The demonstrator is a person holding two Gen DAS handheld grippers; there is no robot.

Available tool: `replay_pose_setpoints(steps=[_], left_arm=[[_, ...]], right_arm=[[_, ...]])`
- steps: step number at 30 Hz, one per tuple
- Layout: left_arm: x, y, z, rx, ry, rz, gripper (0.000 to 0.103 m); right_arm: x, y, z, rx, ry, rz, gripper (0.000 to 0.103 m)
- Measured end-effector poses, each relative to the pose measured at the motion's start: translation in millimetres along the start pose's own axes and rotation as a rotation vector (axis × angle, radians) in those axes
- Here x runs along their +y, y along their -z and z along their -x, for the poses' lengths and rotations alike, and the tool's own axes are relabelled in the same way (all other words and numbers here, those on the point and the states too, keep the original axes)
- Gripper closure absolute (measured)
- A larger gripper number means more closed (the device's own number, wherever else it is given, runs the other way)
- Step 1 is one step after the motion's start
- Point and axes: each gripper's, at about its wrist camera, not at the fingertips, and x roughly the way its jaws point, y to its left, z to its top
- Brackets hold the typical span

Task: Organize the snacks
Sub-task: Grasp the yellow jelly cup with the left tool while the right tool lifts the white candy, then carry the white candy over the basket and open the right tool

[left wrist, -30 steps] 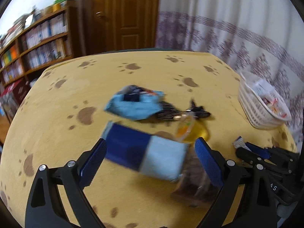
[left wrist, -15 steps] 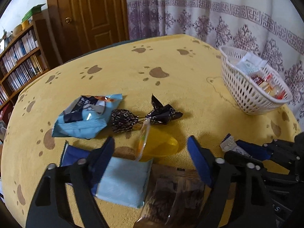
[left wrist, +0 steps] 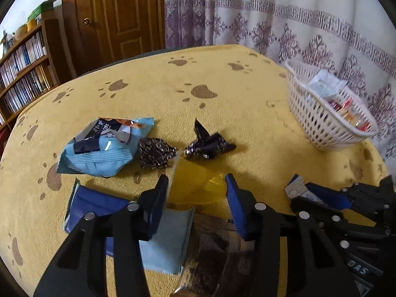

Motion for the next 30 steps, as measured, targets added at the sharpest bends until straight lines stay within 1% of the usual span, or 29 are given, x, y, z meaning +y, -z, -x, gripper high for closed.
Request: replay_pose_setpoints(steps=[8, 16, 20, 24, 27, 30], left_arm=[[7.8, -3.3, 31.7, -0.070, 0.020, 0.050, 0.058], [20.4, -8.6, 59.4, -0.135, 0.021, 0.102, 0.059], [26.3, -10.3, 69.2, -0.161, 0.019, 0.125, 0.059], [28.2, -10.3, 74.1, -0.171, 0.019, 0.136, 0.059], [27.7, -9.9, 74.8, -0.171, 0.017, 0.139, 0.059], [26.3, -8.9, 73.9, -0.165, 0.018, 0.140, 0.059]], right_arm=[[1.3, 0.4, 2.4, -0.011, -0.019, 0.005, 0.079], [3.7, 1.8, 9.7, -0.038, -0.028, 0.010, 0.079], [7.5, 3.1, 16.2, -0.052, -0.049, 0.010, 0.079], [11.9, 3.3, 25.1, -0.071, -0.063, 0.009, 0.079], [13.8, -1.1, 36.7, -0.102, -0.066, 0.009, 0.079], [10.6, -8.8, 54.7, -0.153, -0.058, 0.001, 0.079]])
